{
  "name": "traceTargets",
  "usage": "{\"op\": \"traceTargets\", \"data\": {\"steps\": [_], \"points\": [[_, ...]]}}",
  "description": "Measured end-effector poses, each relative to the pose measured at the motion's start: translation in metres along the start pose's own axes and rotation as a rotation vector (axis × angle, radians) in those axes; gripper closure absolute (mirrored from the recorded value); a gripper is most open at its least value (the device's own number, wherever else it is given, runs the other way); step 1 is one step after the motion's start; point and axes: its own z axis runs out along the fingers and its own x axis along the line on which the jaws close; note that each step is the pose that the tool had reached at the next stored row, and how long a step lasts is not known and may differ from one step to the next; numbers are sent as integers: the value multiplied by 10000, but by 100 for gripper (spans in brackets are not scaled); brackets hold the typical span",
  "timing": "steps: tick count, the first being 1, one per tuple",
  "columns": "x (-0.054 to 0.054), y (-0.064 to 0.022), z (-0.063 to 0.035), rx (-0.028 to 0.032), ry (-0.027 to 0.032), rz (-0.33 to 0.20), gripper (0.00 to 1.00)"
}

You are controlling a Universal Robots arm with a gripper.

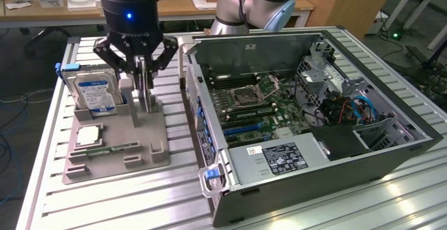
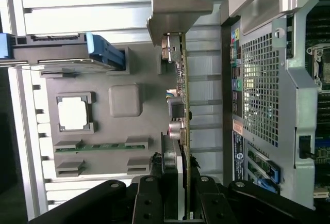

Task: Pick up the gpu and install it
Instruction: 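Pick up the gpu and move the gpu toward the slot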

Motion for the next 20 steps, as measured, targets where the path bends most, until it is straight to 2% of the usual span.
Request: {"op": "traceTargets", "data": {"steps": [13, 20], "points": [[0, -13, -484, -1, 0, 0, 72], [-32, -9, -509, -1, 0, -1, 72]]}}
